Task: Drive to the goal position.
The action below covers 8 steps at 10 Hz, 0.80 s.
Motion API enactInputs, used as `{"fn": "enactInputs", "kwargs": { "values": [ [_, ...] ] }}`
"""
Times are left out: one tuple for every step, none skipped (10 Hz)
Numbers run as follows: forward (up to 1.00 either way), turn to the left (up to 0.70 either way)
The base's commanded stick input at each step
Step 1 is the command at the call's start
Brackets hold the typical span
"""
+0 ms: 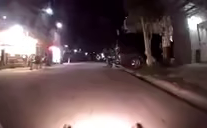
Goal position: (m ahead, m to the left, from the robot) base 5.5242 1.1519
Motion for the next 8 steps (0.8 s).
{"fn": "enactInputs", "kwargs": {
  "values": [
    [0.60,0.00],
    [0.60,0.00],
    [0.60,0.00],
    [0.60,0.00],
    [0.60,0.00],
    [0.60,0.00],
    [0.60,0.00],
    [0.60,0.00]
  ]
}}
